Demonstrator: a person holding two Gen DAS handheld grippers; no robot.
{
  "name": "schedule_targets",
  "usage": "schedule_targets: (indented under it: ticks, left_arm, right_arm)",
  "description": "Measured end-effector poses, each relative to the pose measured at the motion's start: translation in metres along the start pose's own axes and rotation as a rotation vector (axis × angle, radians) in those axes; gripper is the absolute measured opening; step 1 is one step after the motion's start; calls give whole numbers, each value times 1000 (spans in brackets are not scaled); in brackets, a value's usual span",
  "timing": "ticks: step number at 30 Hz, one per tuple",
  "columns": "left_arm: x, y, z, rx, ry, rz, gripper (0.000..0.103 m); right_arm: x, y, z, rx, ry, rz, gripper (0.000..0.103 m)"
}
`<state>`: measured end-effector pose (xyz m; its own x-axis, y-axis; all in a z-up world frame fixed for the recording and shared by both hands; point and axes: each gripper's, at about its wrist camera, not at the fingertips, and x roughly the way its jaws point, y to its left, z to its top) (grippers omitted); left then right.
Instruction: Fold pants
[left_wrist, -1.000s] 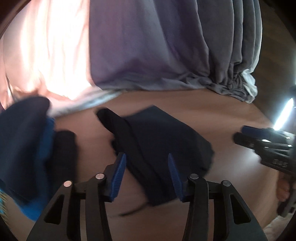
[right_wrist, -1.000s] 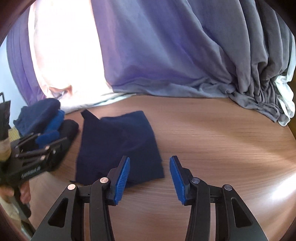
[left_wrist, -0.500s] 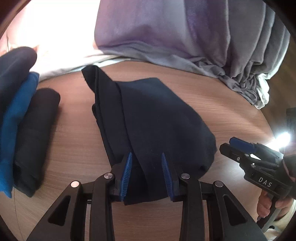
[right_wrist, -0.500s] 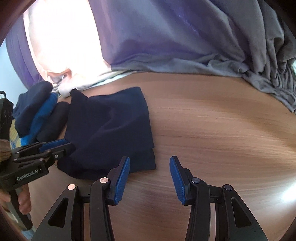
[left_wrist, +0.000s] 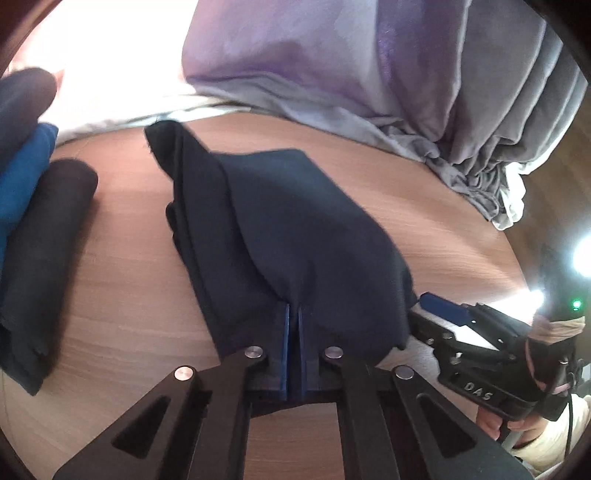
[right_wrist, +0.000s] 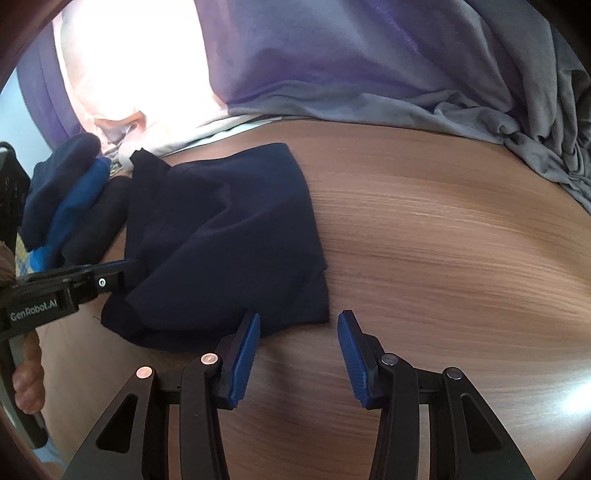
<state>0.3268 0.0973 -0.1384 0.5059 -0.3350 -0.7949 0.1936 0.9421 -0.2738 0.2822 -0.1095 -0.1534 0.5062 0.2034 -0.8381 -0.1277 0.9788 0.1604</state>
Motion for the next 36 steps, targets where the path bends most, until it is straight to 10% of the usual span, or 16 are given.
schedule_targets:
  ticks: [8,20,23,28,36]
  left_arm:
    - [-76,-20,4,65,-195,72,5]
    - [-29,27,-40,-68,36,156,8]
    - [-33,26,-39,-40,43,209,28]
    - [-61,23,-12,-8,-76,245,47]
    - [-45,54,50,-147,-137,156,47]
  right_arm:
    - [-5,-2,3,5,0,-16,45]
    - [-10,6,2,-21,12,-10,45]
    - [-14,7,4,-19,10,-12,45]
    - [-23,11,12,-12,-18,0,45]
    - [-28,41,21,-54,-58,93,45]
